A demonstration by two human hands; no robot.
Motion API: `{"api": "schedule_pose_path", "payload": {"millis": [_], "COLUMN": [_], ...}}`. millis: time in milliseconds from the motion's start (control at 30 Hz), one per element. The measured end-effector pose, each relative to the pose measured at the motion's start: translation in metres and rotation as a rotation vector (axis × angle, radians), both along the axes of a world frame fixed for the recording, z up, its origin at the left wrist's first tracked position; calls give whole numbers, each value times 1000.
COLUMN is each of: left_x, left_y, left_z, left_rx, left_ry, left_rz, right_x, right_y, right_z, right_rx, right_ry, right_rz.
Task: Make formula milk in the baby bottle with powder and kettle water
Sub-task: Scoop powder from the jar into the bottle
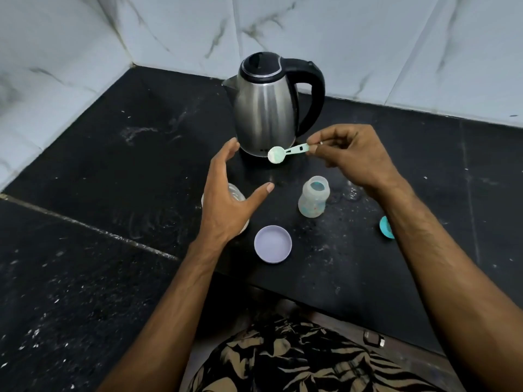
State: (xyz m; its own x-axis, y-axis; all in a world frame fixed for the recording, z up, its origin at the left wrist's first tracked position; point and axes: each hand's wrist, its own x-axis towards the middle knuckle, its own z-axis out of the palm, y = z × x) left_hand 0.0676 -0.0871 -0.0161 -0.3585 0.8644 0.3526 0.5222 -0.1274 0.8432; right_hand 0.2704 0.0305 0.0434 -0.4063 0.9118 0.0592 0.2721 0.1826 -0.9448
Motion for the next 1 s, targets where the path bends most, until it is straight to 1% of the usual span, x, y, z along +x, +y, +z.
{"api": "schedule_pose_path", "payload": {"millis": [133,267,400,533,733,867,1000], "left_x": [23,51,79,93,97,98,97], "left_y": [14,19,19,24,40,45,48], "left_z": [-3,-16,-39,-57,-62,-64,-64], "left_rx": [-12,-45,-129,-195,-204,-233,-231], "left_ry": [-11,-111,-200,-173,-108,-90,-99], "left_rz": [-70,-127,-108,-98,-90,-89,-87], "right_x": [21,41,57,68,75,73,69], "right_y": [2,1,-4,-10,-14,-14,-17], "right_z": [0,-4,-12,-20,-25,-26,-27], "right_rx": [-9,-18,-41,-39,9,68,154], "right_ry": [13,6,-26,-84,-169,-214,-300], "right_rz": [-65,-104,-139,-155,-156,-152,-142]}}
